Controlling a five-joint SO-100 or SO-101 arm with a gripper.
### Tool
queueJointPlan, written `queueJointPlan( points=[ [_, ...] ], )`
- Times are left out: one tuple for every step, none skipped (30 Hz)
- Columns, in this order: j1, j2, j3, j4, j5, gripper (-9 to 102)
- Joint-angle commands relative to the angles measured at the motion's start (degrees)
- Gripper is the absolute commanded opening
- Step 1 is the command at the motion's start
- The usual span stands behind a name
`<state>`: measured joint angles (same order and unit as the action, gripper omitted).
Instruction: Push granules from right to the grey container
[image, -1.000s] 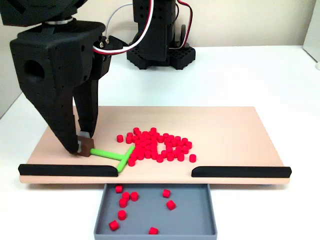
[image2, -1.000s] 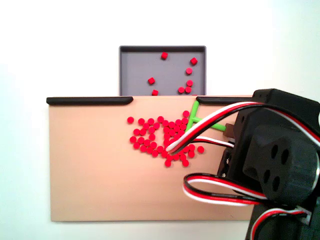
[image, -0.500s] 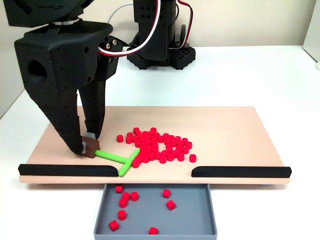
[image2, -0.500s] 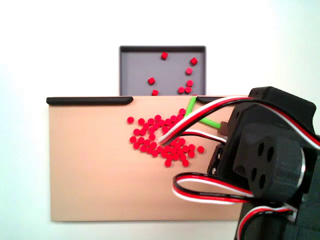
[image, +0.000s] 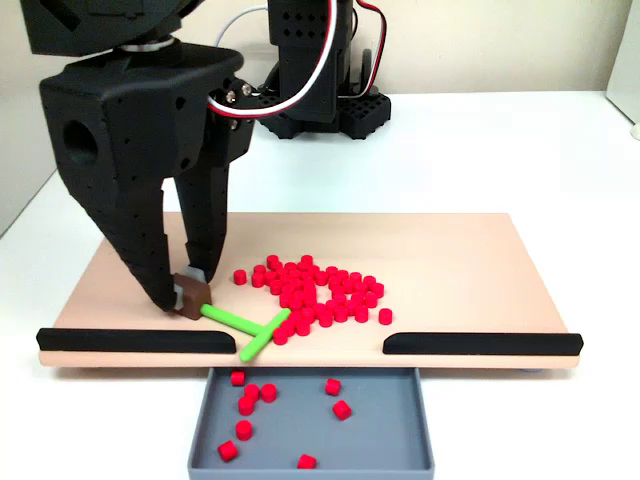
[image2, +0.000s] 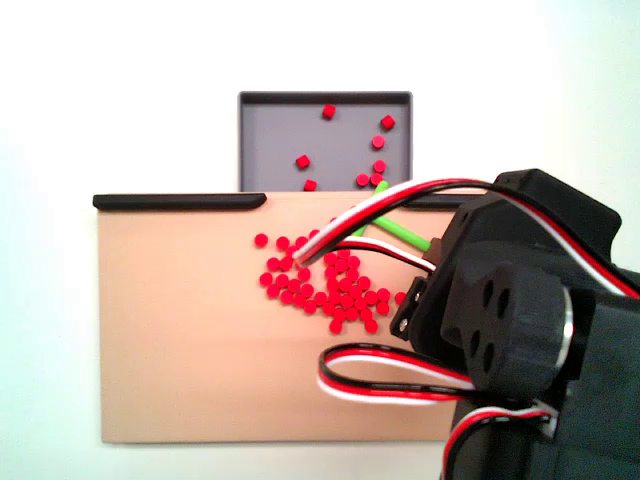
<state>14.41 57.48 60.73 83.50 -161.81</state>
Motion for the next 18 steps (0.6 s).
queueJointPlan(
  points=[
    [-0.7, 2.7, -1.1, 0.3, 2.5, 0],
    [-0.8, 2.7, -1.1, 0.3, 3.1, 0],
    [-0.9, 2.7, -1.1, 0.3, 3.9, 0],
    [-1.0, 2.7, -1.1, 0.3, 4.6, 0],
    [-1.1, 2.7, -1.1, 0.3, 5.2, 0],
    [-1.2, 2.7, -1.1, 0.3, 6.0, 0],
    [-1.3, 2.7, -1.1, 0.3, 6.7, 0],
    [-1.5, 2.7, -1.1, 0.3, 7.3, 0],
    [-1.6, 2.7, -1.1, 0.3, 8.2, 0],
    [-1.7, 2.7, -1.1, 0.3, 8.9, 0],
    [-1.8, 2.7, -1.1, 0.3, 9.9, 0],
    [-1.9, 2.7, -1.1, 0.3, 10.8, 0],
    [-2.0, 2.7, -1.1, 0.3, 11.5, 0],
    [-2.1, 2.7, -1.1, 0.3, 12.4, 0],
    [-2.2, 2.7, -1.1, 0.3, 13.2, 0],
    [-2.4, 2.6, -1.1, 0.3, 14.1, 0],
    [-2.5, 2.5, -1.3, 0.3, 15.2, 0],
    [-2.6, 2.3, -1.5, 0.3, 16.3, 0]
  ],
)
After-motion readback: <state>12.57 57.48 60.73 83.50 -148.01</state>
